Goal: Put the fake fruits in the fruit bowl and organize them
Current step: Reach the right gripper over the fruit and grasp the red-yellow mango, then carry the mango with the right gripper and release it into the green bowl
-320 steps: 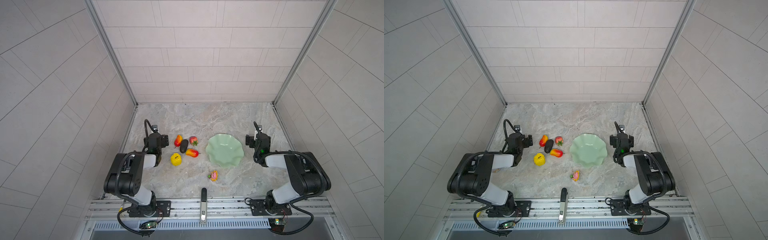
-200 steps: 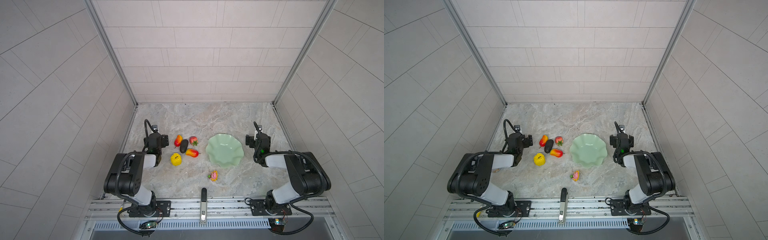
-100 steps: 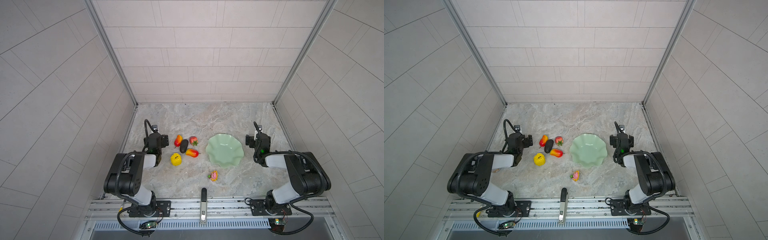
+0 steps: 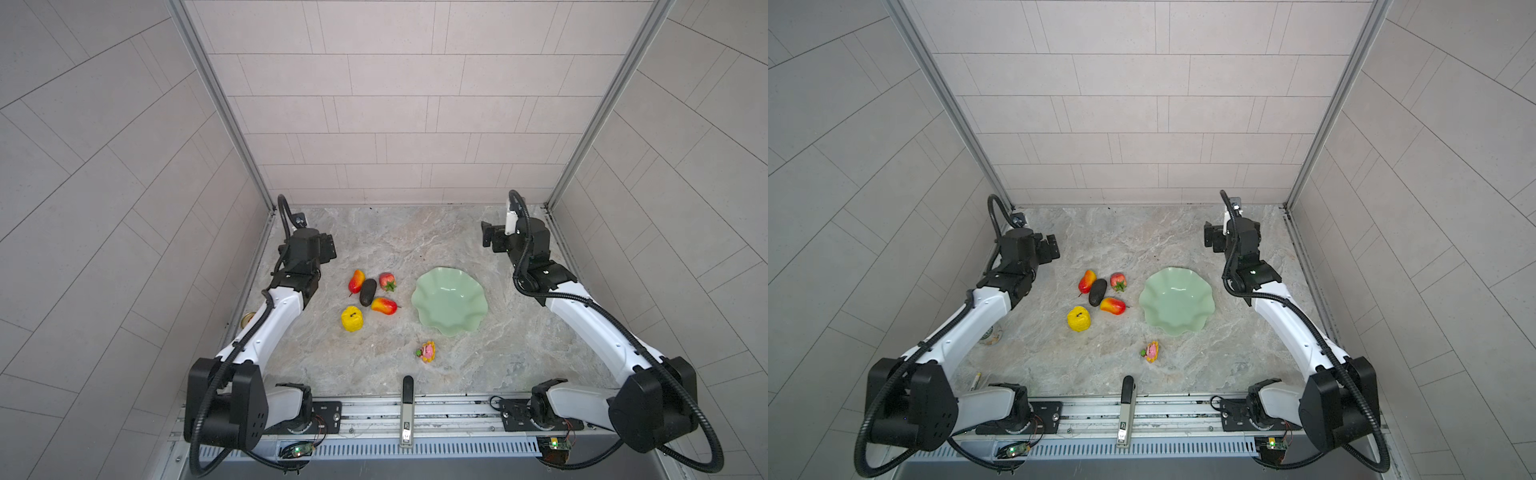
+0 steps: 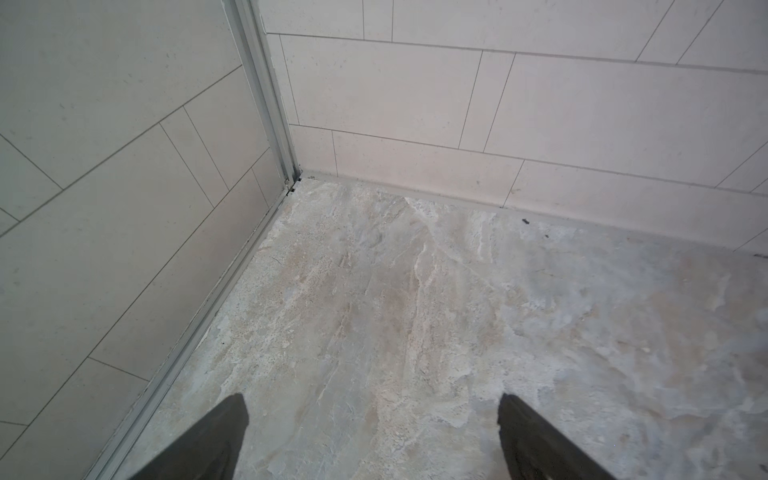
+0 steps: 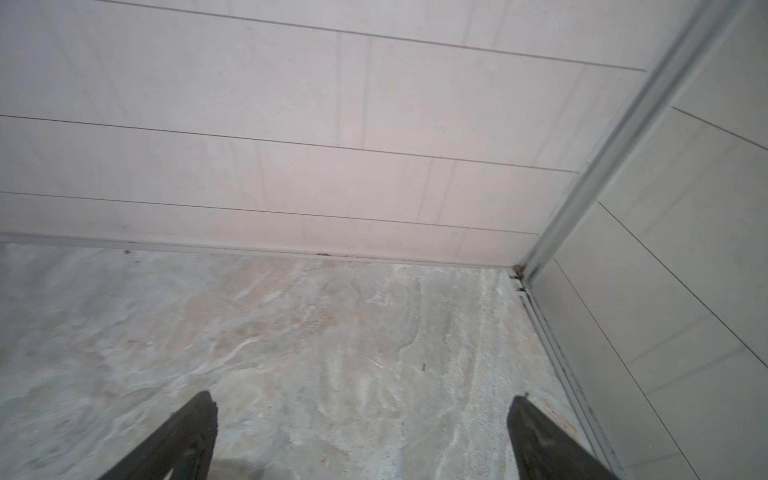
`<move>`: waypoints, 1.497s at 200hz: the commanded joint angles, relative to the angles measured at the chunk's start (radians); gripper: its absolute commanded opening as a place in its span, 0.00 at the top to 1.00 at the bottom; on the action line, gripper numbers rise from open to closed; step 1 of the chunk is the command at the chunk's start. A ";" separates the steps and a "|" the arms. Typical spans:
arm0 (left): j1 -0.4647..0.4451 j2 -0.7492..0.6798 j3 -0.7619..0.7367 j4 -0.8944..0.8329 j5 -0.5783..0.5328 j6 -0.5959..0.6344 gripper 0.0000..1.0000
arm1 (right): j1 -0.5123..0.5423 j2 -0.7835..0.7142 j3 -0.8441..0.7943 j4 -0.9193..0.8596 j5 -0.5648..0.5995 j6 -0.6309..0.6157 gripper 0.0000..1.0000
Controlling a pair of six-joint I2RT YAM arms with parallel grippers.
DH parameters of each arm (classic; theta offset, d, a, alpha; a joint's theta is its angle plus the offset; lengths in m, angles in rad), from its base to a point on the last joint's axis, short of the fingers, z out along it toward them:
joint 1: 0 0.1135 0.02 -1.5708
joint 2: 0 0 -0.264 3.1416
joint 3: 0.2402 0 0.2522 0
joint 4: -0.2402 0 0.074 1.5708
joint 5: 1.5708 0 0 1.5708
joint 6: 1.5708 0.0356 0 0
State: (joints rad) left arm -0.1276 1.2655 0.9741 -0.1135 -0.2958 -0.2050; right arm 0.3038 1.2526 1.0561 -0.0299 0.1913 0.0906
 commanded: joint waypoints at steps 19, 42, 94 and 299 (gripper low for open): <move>-0.022 -0.026 0.257 -0.616 0.107 -0.058 0.00 | 0.242 0.172 0.209 -0.404 -0.075 0.006 0.00; -0.023 -0.046 0.354 -0.788 0.156 0.004 0.00 | 0.381 0.287 0.302 -0.450 -0.138 -0.042 0.00; -0.021 -0.134 0.305 -0.785 0.254 0.091 0.00 | 0.529 0.541 0.395 -0.485 -0.328 -0.137 0.00; -0.020 -0.129 0.300 -0.792 0.268 0.118 0.00 | 0.560 0.784 0.556 -0.530 -0.381 -0.084 0.86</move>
State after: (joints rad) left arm -0.1490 1.1465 1.2785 -0.8879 -0.0120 -0.0956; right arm 0.8574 2.1132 1.6005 -0.5060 -0.1844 0.0280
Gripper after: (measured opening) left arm 0.996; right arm 0.247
